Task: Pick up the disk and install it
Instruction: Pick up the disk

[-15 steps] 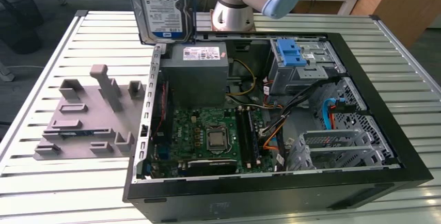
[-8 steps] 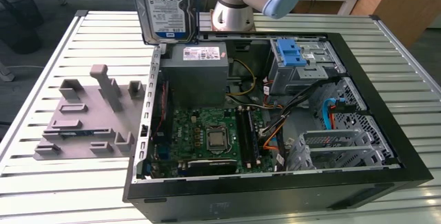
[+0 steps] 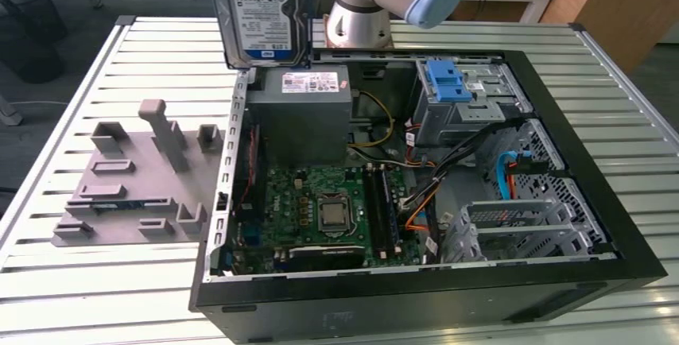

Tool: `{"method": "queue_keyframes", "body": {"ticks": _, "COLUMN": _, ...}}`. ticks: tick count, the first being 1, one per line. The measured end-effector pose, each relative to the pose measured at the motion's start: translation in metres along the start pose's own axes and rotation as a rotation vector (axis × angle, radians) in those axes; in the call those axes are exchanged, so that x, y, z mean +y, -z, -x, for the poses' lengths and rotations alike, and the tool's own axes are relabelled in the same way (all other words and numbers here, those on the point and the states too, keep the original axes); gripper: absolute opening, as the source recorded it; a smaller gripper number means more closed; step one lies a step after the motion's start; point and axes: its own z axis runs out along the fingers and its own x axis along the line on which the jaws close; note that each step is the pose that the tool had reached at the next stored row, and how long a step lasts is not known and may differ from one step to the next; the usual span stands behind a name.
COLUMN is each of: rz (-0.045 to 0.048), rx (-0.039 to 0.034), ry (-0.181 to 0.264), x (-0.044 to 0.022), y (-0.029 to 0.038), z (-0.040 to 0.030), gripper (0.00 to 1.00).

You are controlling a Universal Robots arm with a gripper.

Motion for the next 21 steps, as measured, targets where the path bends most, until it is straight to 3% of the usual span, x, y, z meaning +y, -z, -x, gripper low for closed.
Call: {"method": "queue_keyframes", "body": {"ticks": 21, "rz": 0.0001, "rx": 0.0001, "ry": 0.000, "x": -0.0157, "y": 0.0001, "z": -0.0005, "gripper": 0.36}}
